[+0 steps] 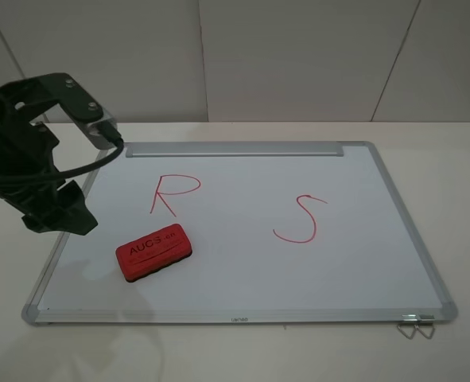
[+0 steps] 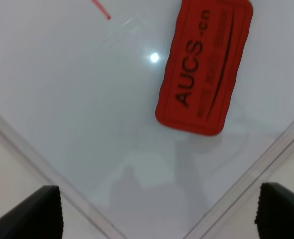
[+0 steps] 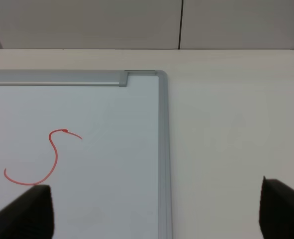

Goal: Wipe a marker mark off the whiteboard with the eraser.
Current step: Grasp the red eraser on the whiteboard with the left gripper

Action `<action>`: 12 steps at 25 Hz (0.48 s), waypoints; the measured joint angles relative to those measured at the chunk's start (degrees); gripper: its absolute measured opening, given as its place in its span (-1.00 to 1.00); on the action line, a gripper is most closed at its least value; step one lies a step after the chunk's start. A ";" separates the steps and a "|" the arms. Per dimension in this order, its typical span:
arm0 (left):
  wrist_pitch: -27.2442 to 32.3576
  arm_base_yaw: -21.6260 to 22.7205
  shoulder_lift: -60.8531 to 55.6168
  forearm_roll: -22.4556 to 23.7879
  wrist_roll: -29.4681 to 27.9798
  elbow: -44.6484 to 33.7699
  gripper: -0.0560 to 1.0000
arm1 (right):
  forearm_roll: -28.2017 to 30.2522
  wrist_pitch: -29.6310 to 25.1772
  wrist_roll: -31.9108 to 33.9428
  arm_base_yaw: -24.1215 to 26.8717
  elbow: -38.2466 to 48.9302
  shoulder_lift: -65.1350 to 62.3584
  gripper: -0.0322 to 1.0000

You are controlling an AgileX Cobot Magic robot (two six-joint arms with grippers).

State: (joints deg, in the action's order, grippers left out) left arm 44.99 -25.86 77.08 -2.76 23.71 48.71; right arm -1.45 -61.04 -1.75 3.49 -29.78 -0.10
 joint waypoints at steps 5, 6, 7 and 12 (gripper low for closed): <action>2.05 -3.94 16.47 -0.22 0.17 10.33 0.57 | 0.00 0.00 0.00 0.00 0.00 0.00 0.43; 2.31 -4.62 18.89 -0.22 0.32 11.36 0.57 | 0.00 0.00 0.00 0.00 0.00 0.00 0.43; 2.47 -5.21 20.63 -0.22 0.50 12.29 0.57 | 0.00 0.00 0.00 0.00 0.00 0.00 0.43; 2.13 -7.49 26.23 -0.22 1.19 13.10 0.57 | 0.00 0.00 0.00 0.00 0.00 0.00 0.43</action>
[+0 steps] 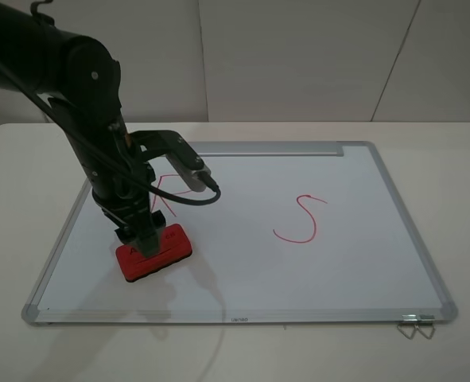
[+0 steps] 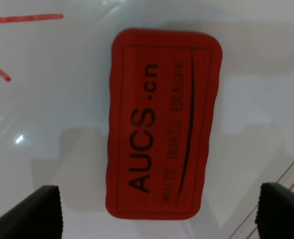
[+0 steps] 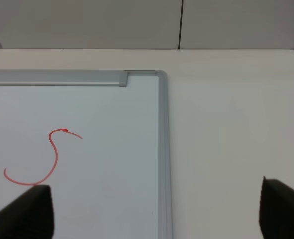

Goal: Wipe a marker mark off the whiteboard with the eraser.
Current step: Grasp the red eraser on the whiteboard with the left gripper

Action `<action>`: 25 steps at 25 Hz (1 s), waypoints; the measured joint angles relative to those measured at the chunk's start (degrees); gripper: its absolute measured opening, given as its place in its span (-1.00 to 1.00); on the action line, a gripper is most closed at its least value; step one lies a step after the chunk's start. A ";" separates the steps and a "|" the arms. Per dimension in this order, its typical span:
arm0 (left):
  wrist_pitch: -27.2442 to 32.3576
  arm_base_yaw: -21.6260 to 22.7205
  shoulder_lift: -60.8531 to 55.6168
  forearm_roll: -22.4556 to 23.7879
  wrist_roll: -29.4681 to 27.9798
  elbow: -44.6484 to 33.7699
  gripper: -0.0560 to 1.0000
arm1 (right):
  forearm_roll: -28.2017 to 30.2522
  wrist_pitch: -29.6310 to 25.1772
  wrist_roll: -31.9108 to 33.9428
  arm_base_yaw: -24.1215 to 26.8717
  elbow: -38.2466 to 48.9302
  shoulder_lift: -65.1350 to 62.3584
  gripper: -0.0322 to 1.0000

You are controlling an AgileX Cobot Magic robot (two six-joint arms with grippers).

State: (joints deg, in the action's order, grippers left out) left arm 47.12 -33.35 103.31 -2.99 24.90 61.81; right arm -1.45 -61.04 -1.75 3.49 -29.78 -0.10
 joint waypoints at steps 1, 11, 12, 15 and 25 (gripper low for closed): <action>-0.23 -0.47 0.45 0.00 0.05 0.00 0.57 | 0.00 0.00 0.00 0.00 0.00 0.00 0.43; -2.64 -1.67 0.77 0.67 0.11 -1.21 0.57 | 0.00 0.00 0.00 0.00 0.00 0.00 0.43; -3.47 -1.67 0.77 0.92 0.11 -1.74 0.57 | 0.00 0.00 0.00 0.00 0.00 0.00 0.43; -5.95 -1.67 0.77 1.47 -0.29 -3.54 0.57 | 0.00 0.00 0.00 0.00 0.00 0.00 0.43; -15.10 -1.67 1.56 1.69 -3.08 -6.92 0.57 | 0.00 0.00 0.00 0.00 0.00 0.00 0.43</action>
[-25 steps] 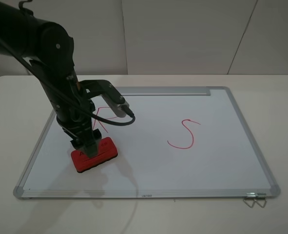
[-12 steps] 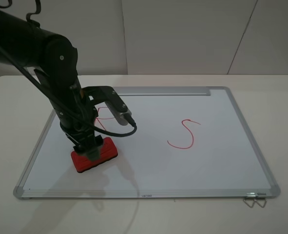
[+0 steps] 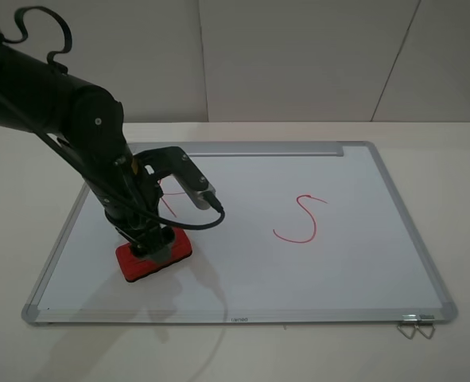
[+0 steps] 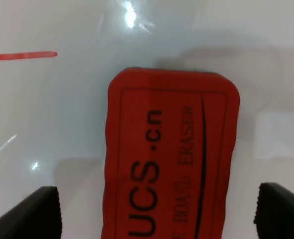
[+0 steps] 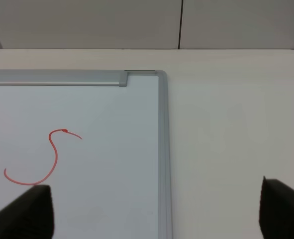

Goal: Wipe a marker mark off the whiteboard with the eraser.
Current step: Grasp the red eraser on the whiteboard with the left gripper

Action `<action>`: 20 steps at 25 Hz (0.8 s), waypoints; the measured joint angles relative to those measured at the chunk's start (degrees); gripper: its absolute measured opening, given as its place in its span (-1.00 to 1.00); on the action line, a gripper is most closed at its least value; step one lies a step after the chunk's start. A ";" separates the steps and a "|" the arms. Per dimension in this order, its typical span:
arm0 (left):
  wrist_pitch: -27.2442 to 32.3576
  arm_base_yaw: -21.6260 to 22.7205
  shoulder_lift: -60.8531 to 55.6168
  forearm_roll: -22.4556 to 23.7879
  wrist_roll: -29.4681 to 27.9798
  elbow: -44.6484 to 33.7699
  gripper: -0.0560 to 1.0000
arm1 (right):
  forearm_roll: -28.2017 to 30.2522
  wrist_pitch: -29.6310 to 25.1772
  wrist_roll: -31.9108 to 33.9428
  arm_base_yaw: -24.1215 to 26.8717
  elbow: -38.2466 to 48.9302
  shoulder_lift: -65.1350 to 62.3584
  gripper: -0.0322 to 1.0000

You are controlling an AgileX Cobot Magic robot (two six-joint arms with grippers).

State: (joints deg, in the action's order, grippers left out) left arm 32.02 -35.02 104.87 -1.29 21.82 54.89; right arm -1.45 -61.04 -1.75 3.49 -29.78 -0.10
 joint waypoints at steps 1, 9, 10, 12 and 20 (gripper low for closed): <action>-0.07 0.00 0.34 0.00 0.00 -0.10 0.57 | 0.00 0.00 0.00 0.00 0.00 0.00 0.43; -0.24 0.00 2.19 0.00 0.00 -0.06 0.57 | 0.00 0.00 0.00 0.00 0.00 0.00 0.43; -0.24 0.00 2.51 0.00 0.00 -0.06 0.57 | 0.00 0.00 0.00 0.00 0.00 0.00 0.43; -0.24 0.00 3.24 0.00 0.00 -0.06 0.57 | 0.00 0.00 0.00 0.00 0.00 0.00 0.43; -0.34 0.00 3.86 0.00 0.00 -0.06 0.56 | 0.00 0.00 0.00 0.00 0.00 0.00 0.43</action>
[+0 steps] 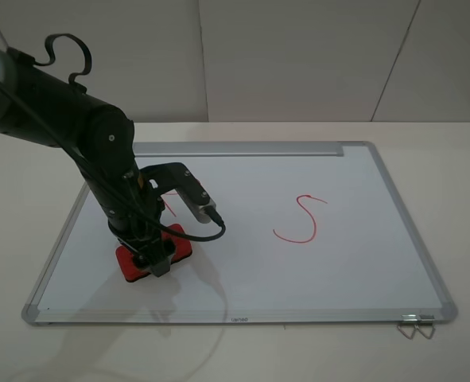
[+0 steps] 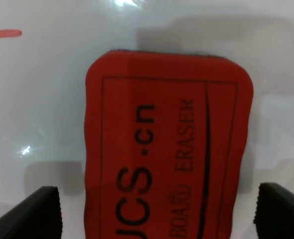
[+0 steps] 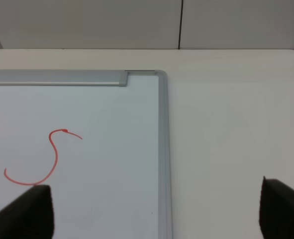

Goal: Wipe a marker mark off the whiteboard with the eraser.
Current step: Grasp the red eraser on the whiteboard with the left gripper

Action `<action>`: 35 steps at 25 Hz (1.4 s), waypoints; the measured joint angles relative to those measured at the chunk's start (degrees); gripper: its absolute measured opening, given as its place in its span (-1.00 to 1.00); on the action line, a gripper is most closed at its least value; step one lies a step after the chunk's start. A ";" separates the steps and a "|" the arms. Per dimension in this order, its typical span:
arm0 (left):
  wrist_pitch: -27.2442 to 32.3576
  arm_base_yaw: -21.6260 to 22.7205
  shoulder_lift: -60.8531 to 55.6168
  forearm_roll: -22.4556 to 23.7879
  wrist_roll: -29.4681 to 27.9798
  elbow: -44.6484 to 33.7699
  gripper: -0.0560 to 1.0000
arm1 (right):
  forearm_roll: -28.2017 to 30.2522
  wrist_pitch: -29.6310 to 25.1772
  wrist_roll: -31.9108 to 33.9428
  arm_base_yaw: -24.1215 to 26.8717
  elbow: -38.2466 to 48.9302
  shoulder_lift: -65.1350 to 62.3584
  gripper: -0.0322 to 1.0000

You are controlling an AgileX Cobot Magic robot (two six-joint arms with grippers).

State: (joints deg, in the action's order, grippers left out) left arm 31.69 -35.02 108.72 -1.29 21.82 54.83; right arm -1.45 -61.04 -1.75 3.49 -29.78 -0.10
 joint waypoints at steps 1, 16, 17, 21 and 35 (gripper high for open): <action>0.00 0.00 0.00 0.00 0.00 0.00 0.55 | 0.00 0.00 0.00 0.00 0.00 0.00 0.43; -0.55 0.00 0.00 0.05 -0.01 0.00 0.48 | 0.00 0.00 0.00 0.00 0.00 0.00 0.43; -0.55 0.00 0.00 0.05 -0.01 0.00 0.48 | 0.00 0.00 0.00 0.00 0.00 0.00 0.43; -1.01 0.00 0.00 0.05 -0.01 0.00 0.48 | 0.00 0.00 0.00 0.00 0.00 0.00 0.43; -1.57 0.00 0.64 0.05 -0.01 0.00 0.48 | 0.00 0.00 0.00 0.00 0.00 0.00 0.43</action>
State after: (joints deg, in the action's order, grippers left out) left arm 30.11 -35.02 109.36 -1.25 21.81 54.83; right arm -1.45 -61.04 -1.75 3.49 -29.78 -0.10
